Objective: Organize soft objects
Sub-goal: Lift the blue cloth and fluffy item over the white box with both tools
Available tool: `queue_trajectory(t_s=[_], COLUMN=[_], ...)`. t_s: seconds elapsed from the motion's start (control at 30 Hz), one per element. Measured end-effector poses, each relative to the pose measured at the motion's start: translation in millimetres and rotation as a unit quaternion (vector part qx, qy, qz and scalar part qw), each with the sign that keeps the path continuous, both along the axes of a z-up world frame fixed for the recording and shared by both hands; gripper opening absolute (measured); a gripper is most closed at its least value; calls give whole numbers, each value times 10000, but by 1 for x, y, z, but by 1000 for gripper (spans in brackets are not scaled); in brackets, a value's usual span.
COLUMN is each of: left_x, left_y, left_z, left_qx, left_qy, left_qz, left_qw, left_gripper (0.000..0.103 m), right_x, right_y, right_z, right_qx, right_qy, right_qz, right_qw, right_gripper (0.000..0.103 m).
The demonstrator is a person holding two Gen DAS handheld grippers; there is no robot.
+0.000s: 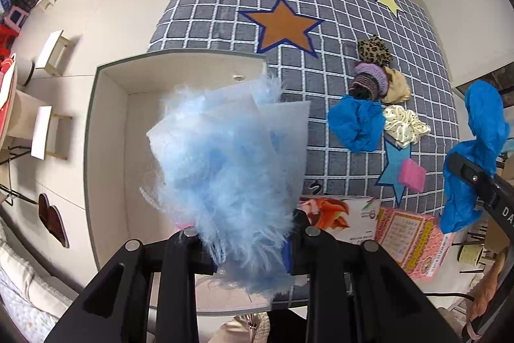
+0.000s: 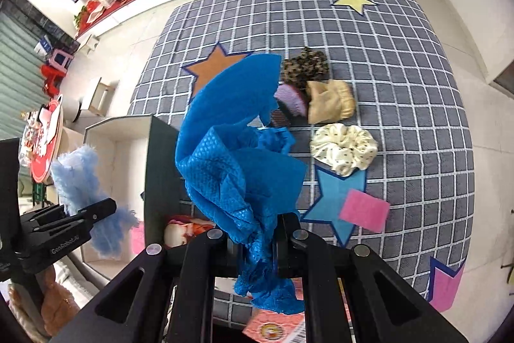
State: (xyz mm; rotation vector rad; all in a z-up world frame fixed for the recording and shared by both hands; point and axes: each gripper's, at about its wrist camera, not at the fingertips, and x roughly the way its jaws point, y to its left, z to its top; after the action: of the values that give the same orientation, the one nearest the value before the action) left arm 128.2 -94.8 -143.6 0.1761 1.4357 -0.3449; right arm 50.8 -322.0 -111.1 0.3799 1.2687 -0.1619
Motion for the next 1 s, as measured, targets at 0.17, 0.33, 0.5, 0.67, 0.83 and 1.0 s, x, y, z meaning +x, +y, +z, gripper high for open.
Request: queue_trajectory(t_s=[0.17,0.33,0.5,0.67,0.83,1.0], left_x=[-3,-5,-10,-17,-26,-32], left_y=[15,37,63,90,113,130], left_z=[0,1,-2,-8,-15,-21], left_qx=[64,29,124,120,128,118], left_qy=[-89,-154,-265,-246,-225,-207], left_qz=[36,196,372,601,798,918], left_qw=[9999,9997,9989,9978,9965,9955], left_gripper=[29,29,29,29,29,29], right_x=[10,19,27,33,37,42], right_y=[27,54,84,113,141,165], right_z=[-1,-2,-2,-3,-7,-13], right_qx=[-95,-163,-200,-246,-287,-319], right_qy=[71,101,118,169,235,339], right_qz=[271,588,899,1228,1524,1787], right_qw=[9996,9981,9957,9920,9876,9828], right_gripper=[12,12,12,12,12,12])
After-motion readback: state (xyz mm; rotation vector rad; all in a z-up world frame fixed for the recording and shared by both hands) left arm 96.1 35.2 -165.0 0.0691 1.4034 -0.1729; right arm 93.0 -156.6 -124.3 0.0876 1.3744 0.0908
